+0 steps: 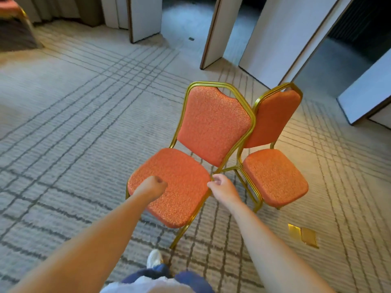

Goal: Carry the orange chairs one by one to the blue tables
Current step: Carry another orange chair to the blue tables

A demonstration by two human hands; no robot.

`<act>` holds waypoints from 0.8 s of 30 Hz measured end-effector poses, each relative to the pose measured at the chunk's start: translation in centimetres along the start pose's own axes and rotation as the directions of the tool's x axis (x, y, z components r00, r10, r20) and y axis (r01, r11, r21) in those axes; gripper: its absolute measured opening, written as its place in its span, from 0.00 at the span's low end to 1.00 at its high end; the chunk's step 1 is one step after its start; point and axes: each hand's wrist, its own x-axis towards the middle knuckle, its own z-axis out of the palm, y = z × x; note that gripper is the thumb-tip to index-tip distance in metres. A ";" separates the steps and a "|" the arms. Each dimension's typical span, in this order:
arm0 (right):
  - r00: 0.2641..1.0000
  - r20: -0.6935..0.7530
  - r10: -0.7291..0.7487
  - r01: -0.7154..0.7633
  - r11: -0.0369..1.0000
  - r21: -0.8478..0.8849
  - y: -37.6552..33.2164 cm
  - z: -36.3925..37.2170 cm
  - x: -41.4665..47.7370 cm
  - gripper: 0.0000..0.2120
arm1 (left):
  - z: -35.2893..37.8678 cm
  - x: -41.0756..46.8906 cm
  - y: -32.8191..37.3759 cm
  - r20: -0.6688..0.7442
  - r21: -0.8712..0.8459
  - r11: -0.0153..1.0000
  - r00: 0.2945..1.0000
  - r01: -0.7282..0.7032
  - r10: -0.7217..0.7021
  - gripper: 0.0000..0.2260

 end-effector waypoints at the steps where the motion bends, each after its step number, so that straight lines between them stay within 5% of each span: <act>1: 1.000 0.021 0.000 0.000 1.000 -0.012 -0.9 -0.5 1.9 0.24 | -0.5 1.4 0.7 -0.013 -0.013 1.000 1.000 0.025 -0.025 0.12; 13: 0.939 0.314 -0.138 0.217 0.948 -0.233 -9.0 1.5 19.8 0.21 | -2.2 9.4 1.5 -0.160 -0.264 0.921 0.928 0.288 -0.336 0.08; 24: 0.779 0.608 -0.150 0.436 0.827 -0.354 -11.8 3.2 33.6 0.21 | 3.0 13.0 2.8 -0.141 -0.678 0.551 0.649 0.487 -0.748 0.13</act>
